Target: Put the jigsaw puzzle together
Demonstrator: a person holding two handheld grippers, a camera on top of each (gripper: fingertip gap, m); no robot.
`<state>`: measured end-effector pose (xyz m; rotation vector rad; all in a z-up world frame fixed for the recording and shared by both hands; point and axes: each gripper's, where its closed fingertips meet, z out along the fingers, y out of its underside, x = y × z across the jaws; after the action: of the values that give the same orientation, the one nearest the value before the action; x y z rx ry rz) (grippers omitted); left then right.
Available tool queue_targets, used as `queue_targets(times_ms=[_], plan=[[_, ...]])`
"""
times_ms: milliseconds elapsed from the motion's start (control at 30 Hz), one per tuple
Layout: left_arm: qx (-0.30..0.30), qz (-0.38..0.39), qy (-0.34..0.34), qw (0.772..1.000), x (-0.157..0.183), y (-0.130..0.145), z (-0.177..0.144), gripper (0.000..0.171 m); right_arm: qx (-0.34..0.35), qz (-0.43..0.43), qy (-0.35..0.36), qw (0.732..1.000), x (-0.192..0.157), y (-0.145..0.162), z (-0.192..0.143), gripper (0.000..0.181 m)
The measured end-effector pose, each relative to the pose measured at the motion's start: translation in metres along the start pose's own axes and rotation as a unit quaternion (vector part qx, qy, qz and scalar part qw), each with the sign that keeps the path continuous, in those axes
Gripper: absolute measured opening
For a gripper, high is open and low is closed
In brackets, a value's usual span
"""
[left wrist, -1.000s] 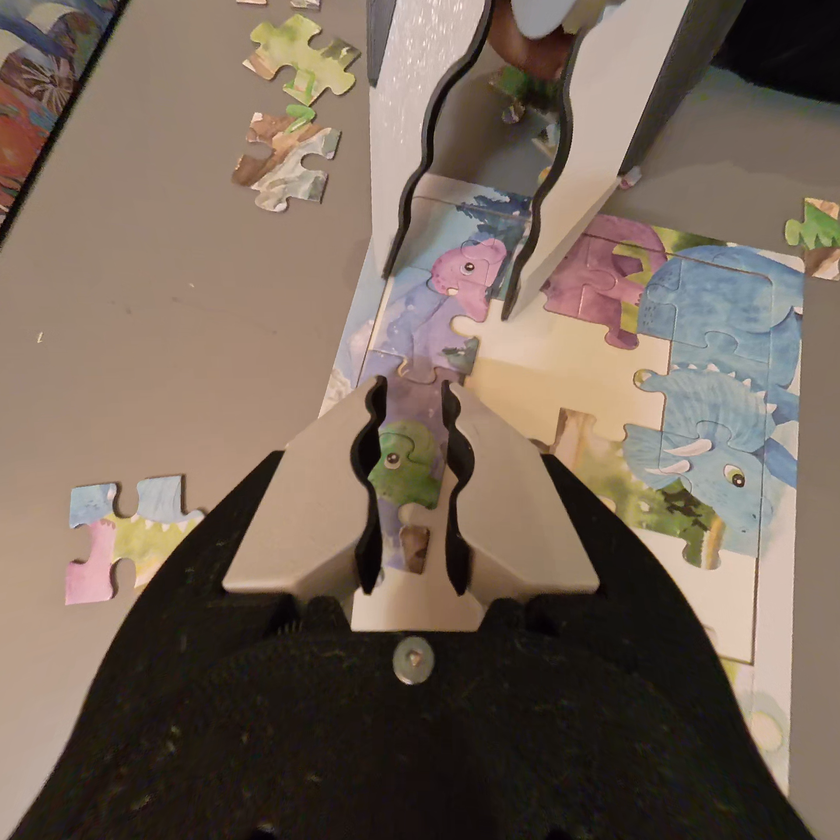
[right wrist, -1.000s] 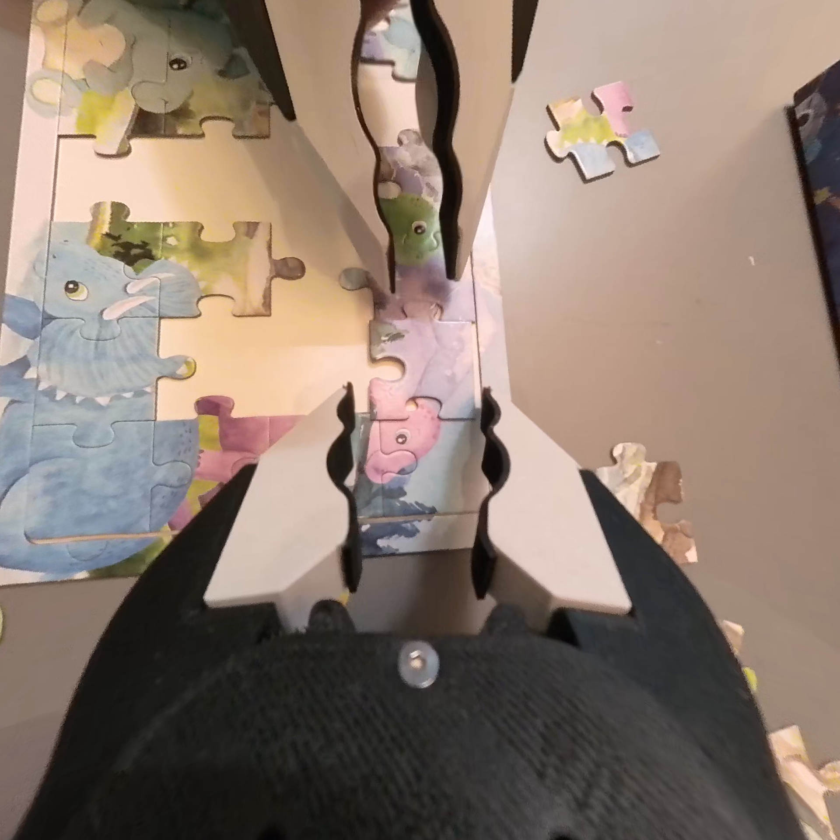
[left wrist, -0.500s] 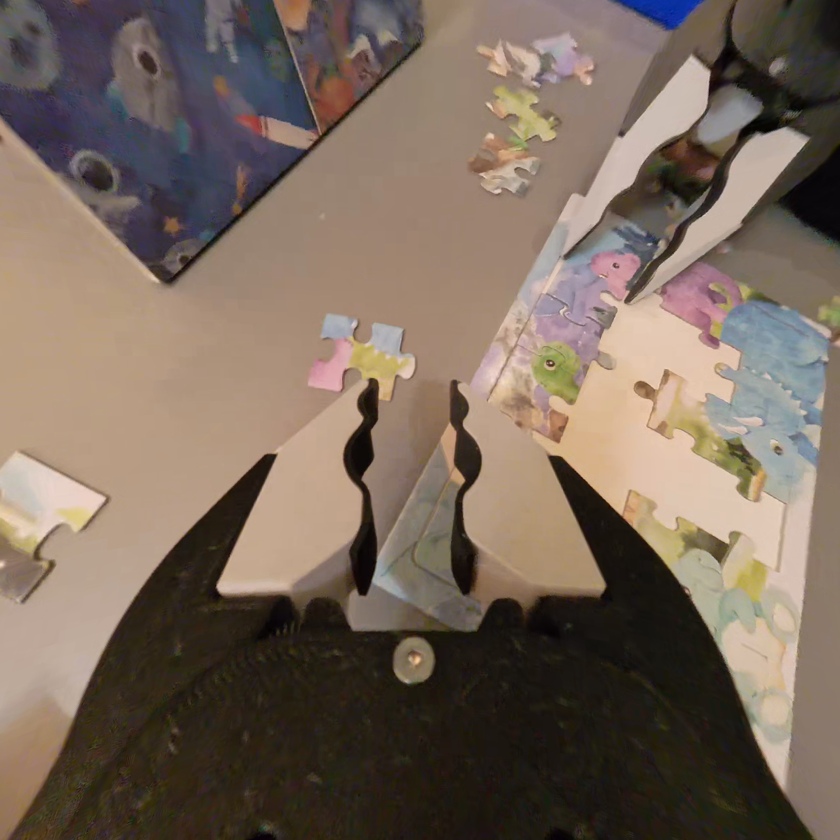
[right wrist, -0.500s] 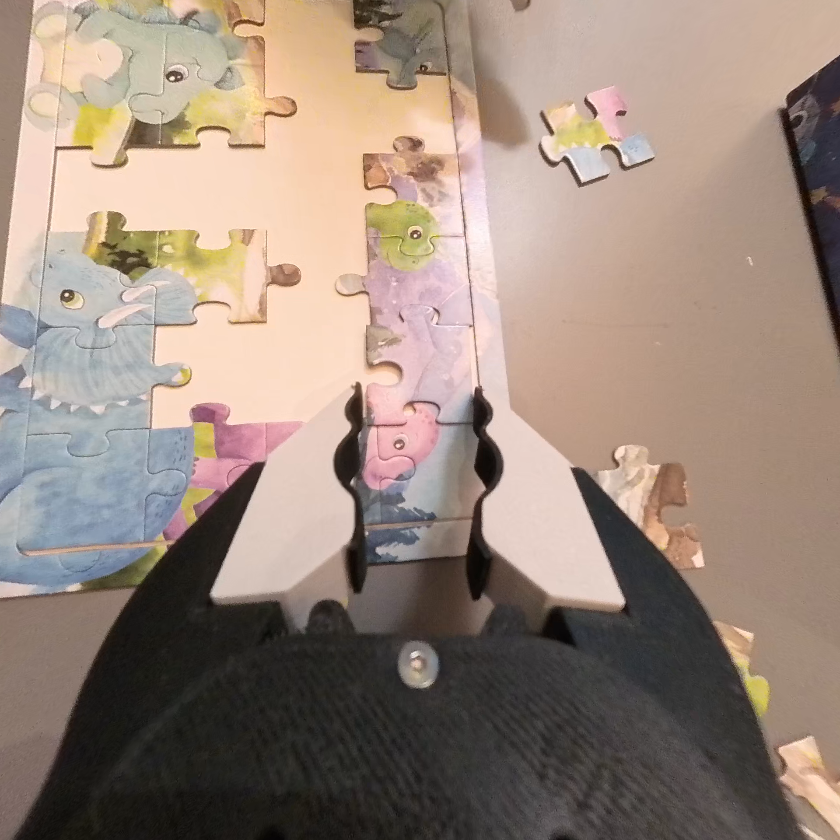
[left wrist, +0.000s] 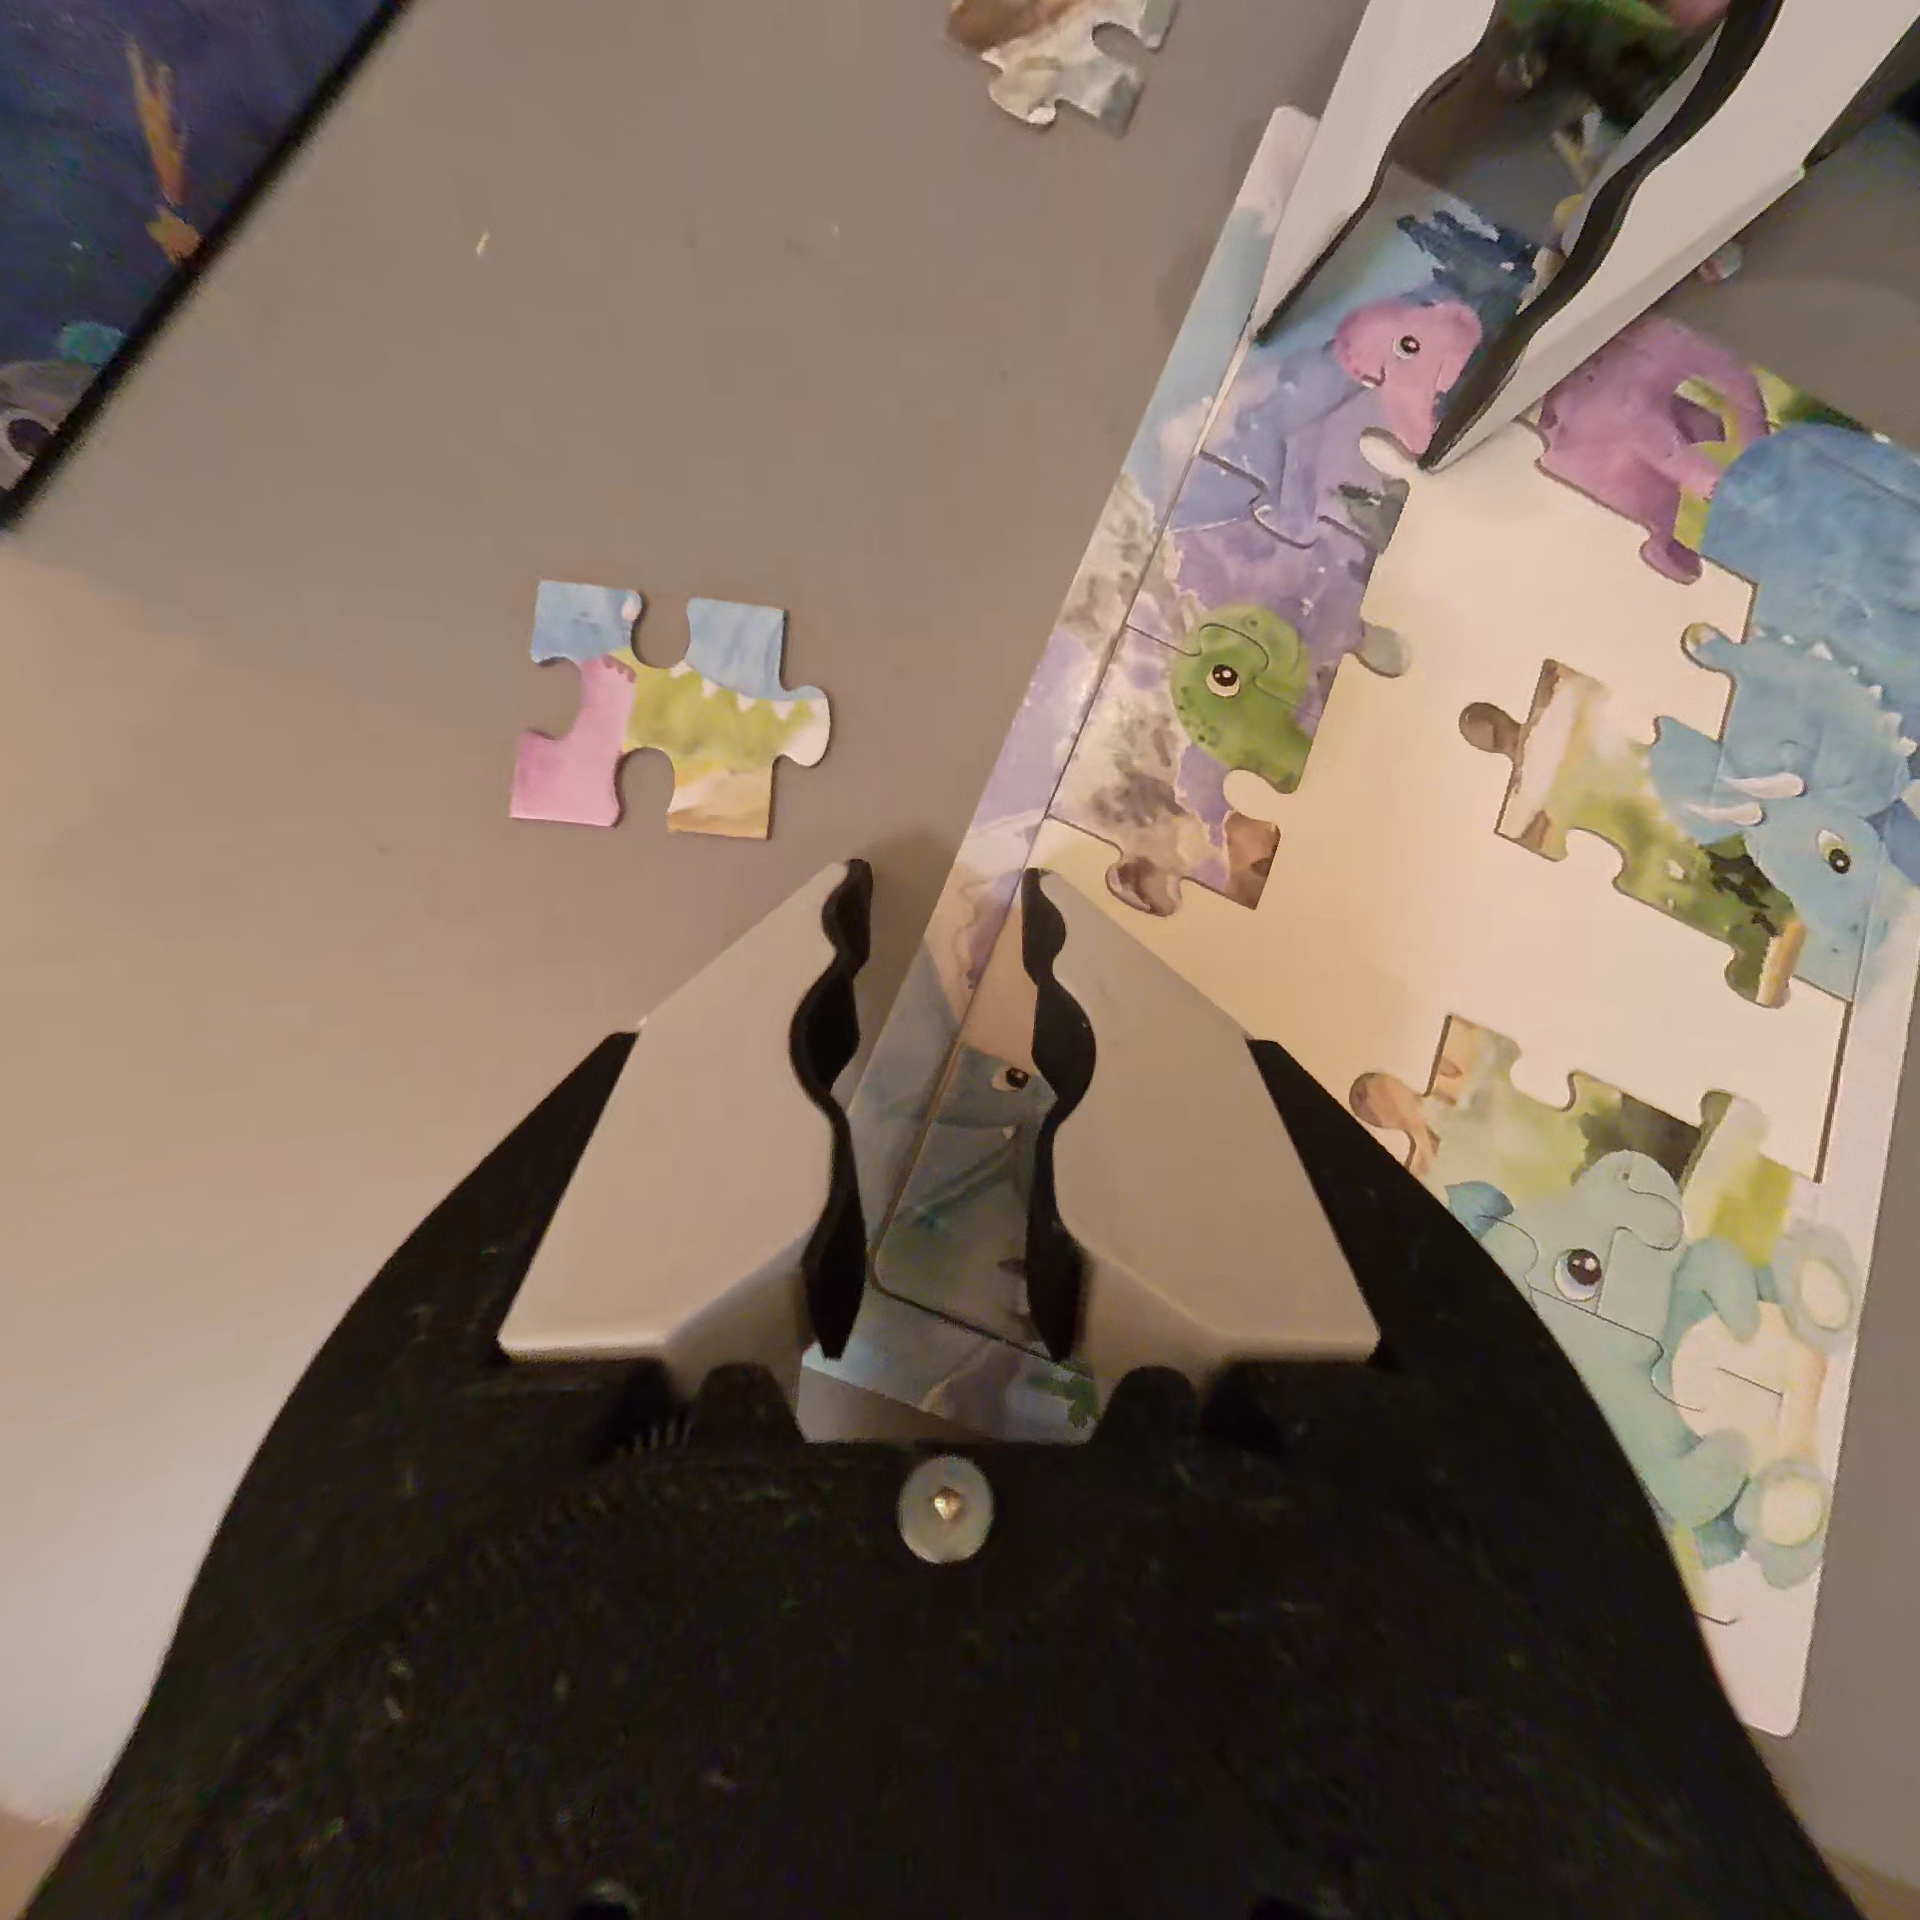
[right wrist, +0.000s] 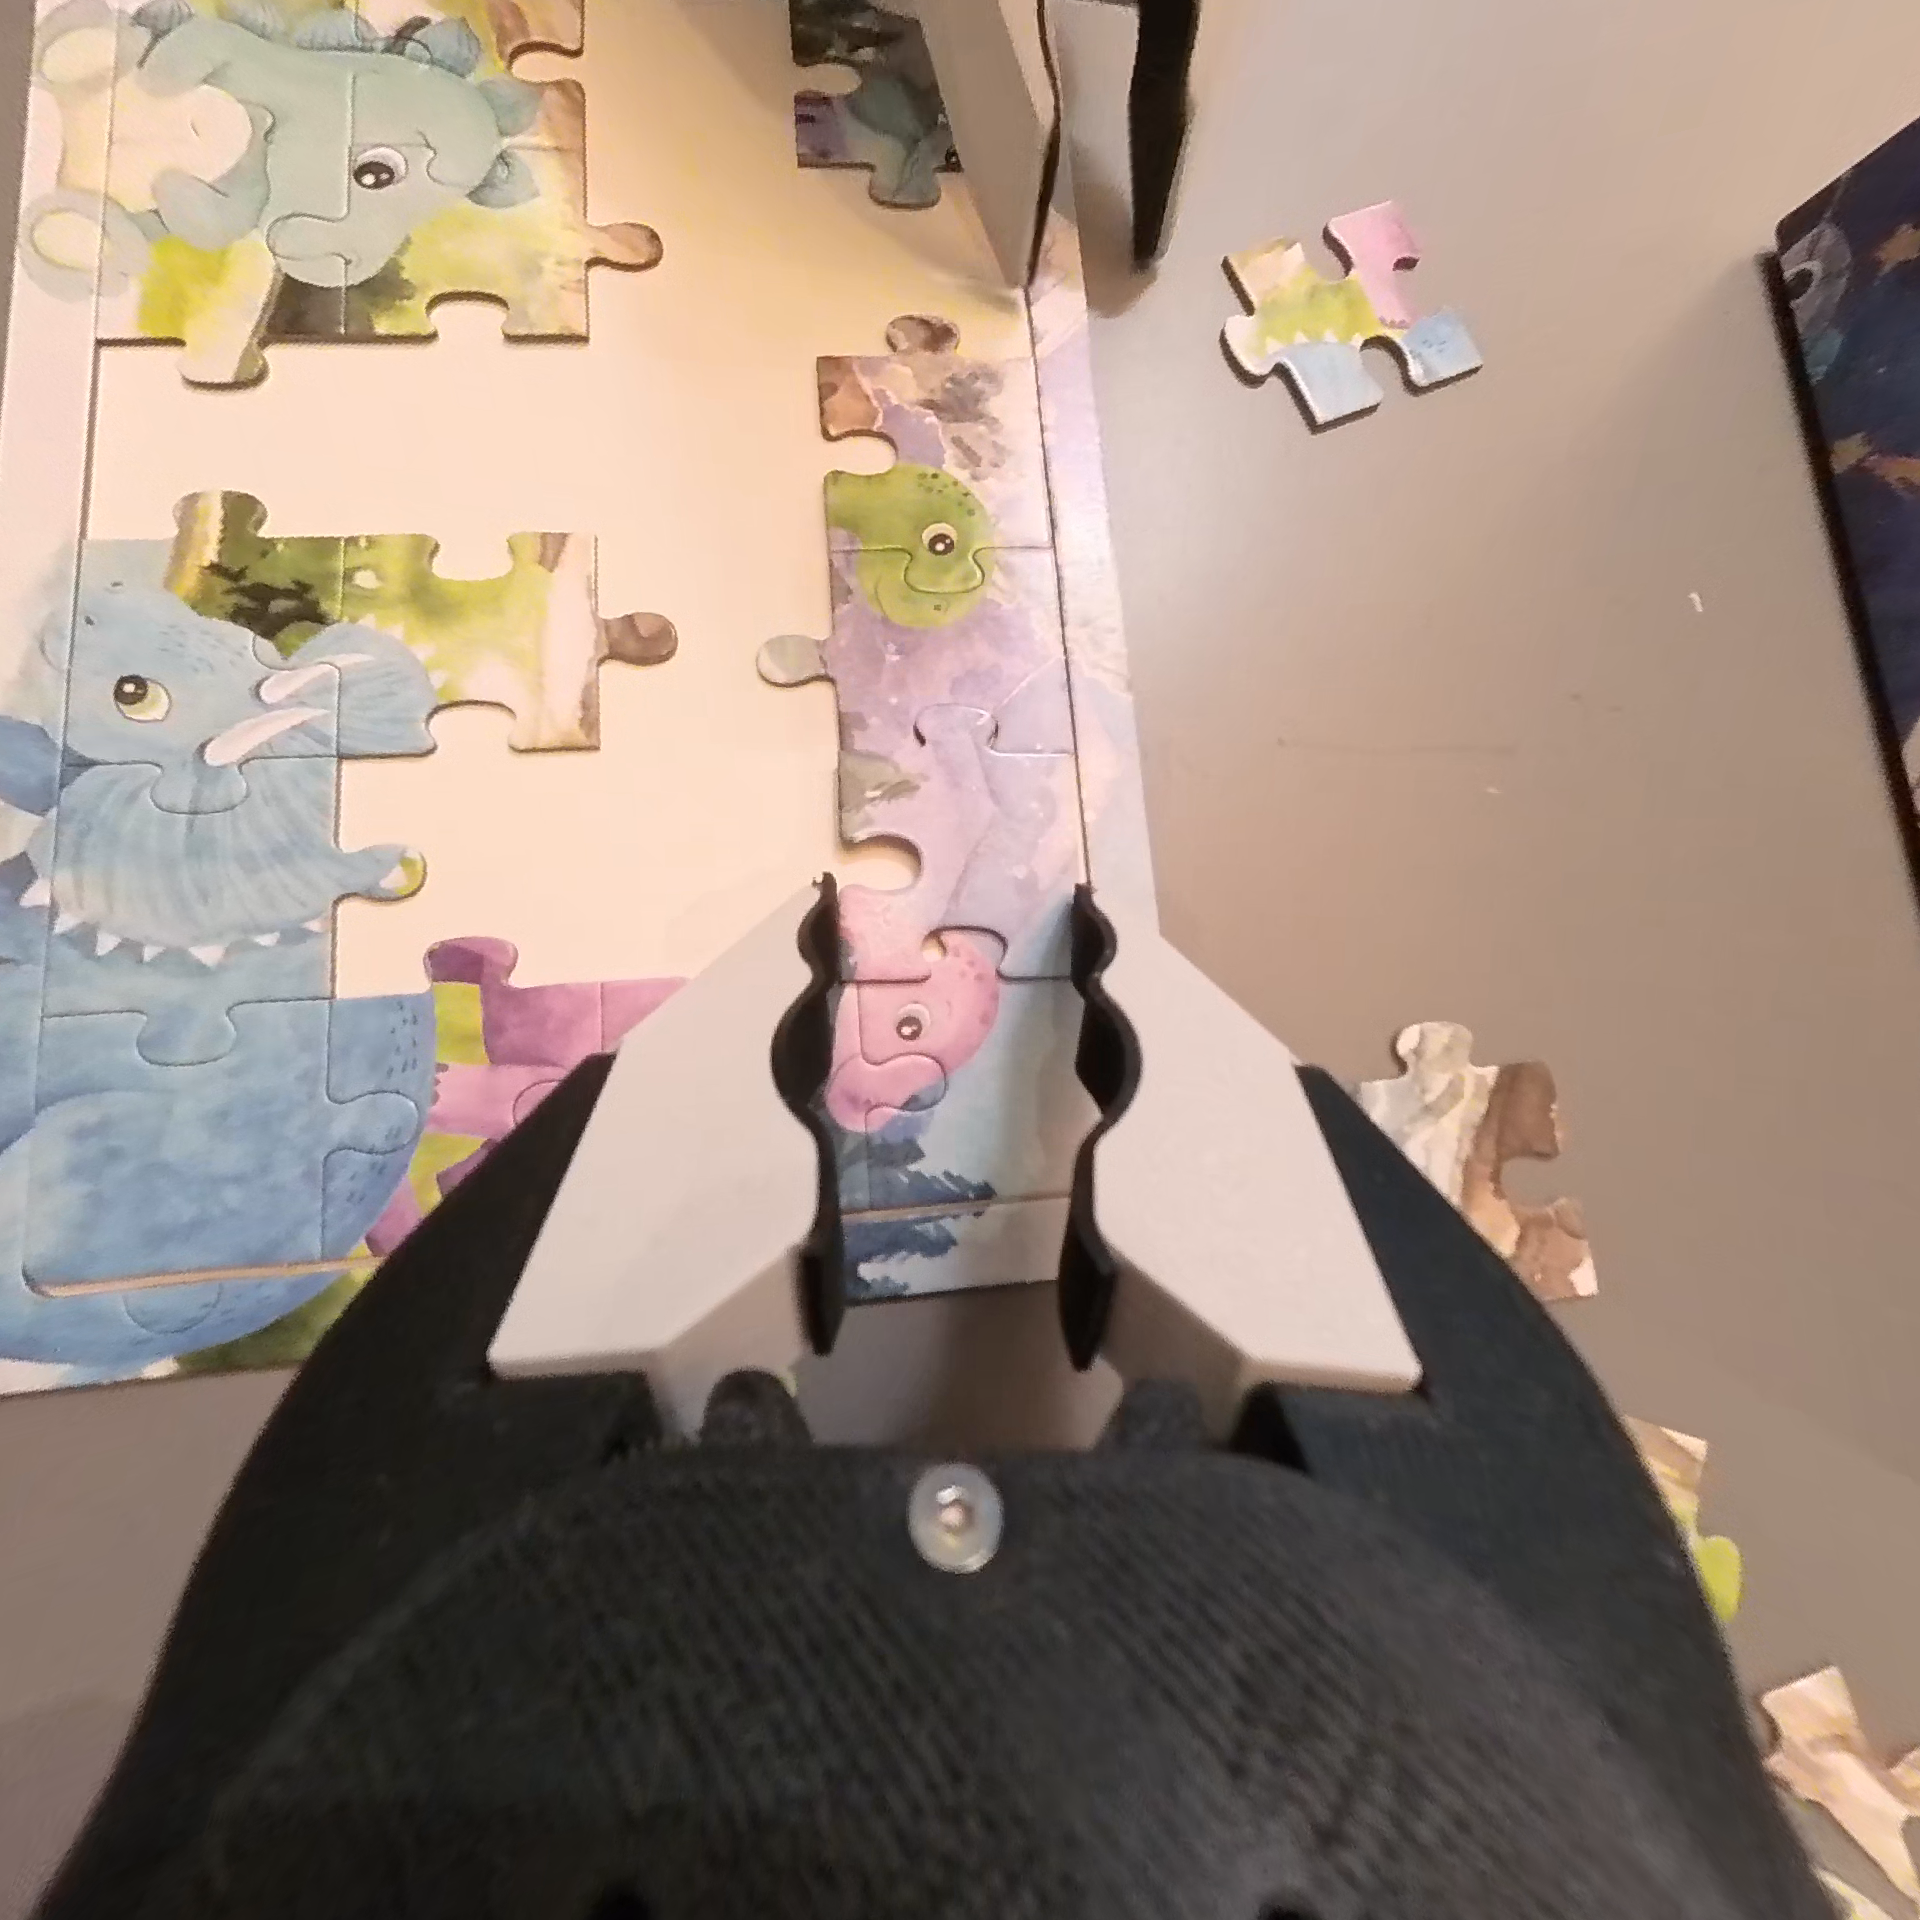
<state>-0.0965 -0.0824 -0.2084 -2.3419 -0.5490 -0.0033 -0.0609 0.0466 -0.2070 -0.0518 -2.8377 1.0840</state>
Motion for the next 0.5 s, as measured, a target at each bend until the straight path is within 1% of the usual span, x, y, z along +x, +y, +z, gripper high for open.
queue_targets(times_ms=[233, 400, 500], plan=[[-0.003, 0.002, -0.007, 1.000, -0.0011, 0.0005, 0.0001, 0.025, 0.007, -0.005, 0.002, 1.000, -0.0015, -0.0052, -0.0011, 0.043], [-0.003, 0.002, -0.009, 1.000, -0.0018, 0.0006, 0.0001, 0.024, -0.004, -0.013, 0.002, 1.000, -0.0051, -0.0052, 0.0033, 0.042], [-0.003, 0.001, -0.010, 1.000, -0.0021, 0.0007, 0.0002, 0.024, -0.001, -0.012, 0.007, 1.000, -0.0028, -0.0054, 0.0009, 0.038]])
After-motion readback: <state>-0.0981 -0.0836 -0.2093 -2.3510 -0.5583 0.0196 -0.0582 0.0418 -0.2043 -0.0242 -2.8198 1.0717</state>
